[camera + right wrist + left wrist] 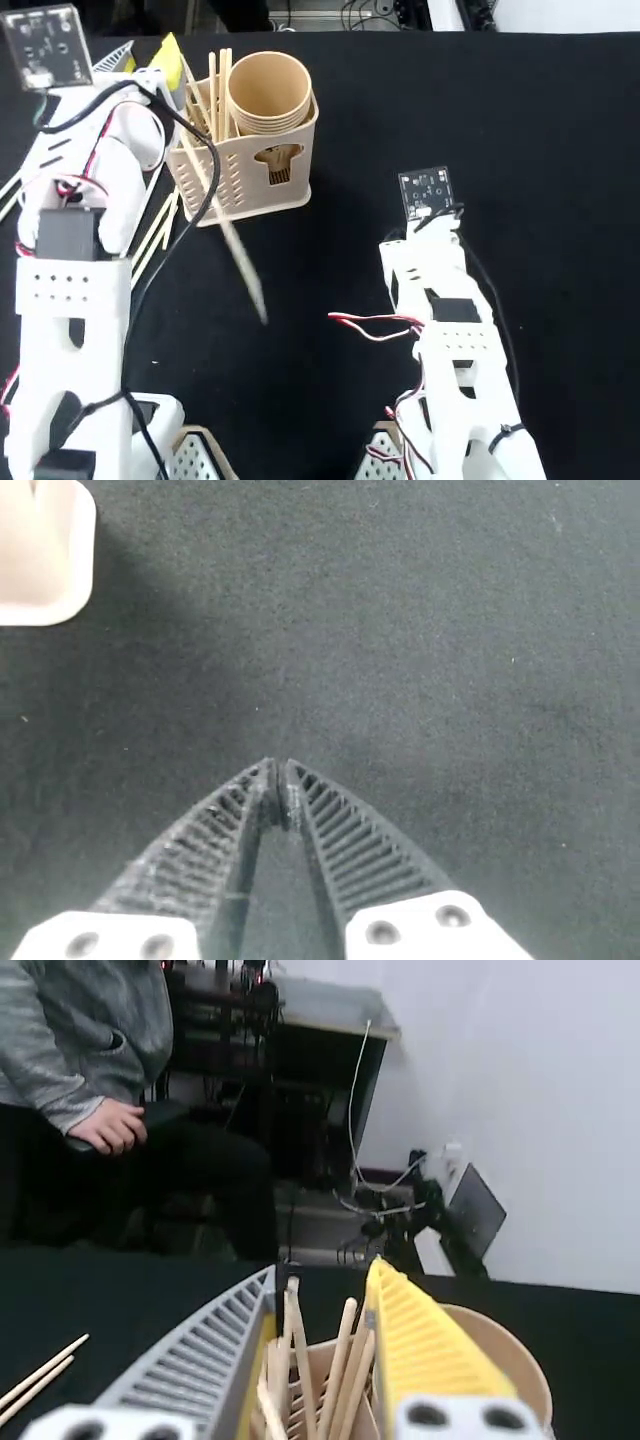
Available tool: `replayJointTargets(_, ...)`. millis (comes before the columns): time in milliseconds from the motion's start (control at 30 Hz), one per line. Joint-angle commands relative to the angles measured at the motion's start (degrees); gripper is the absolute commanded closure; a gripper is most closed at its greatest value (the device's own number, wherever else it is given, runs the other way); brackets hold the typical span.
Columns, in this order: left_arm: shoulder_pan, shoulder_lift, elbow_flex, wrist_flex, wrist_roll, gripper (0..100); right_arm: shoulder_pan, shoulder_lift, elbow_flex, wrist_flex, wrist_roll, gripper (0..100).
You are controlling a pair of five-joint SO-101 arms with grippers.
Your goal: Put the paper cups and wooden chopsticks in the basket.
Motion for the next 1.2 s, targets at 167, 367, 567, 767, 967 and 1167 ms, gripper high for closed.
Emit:
replayJointTargets(167,-8.66,8.62,-16.4,11.96,-14.51,84,0.79,-1.27,-0.48,-0.62,0.44,98.5)
replayJointTargets(367,-16.04,25.58,-36.53,24.79,-14.59,84,0.79,-1.27,-0.48,-0.62,0.44,98.5)
replayJointTargets(567,-17.36,45.71,-60.35,38.15,-15.38,84,0.79,-1.27,-0.48,-0.62,0.44,98.5)
replayJointTargets(767,-18.24,61.1,-82.86,50.73,-20.4,84,0.79,-1.27,-0.66,-0.62,0.44,98.5)
replayJointTargets(967,-22.64,65.58,-101.23,59.52,-20.57,84,-0.26,-1.36,-4.88,7.38,4.66,98.3)
replayJointTargets(1167,-26.77,65.05,-108.97,61.27,-16.97,85,-10.73,-1.36,-19.82,34.99,4.92,98.3)
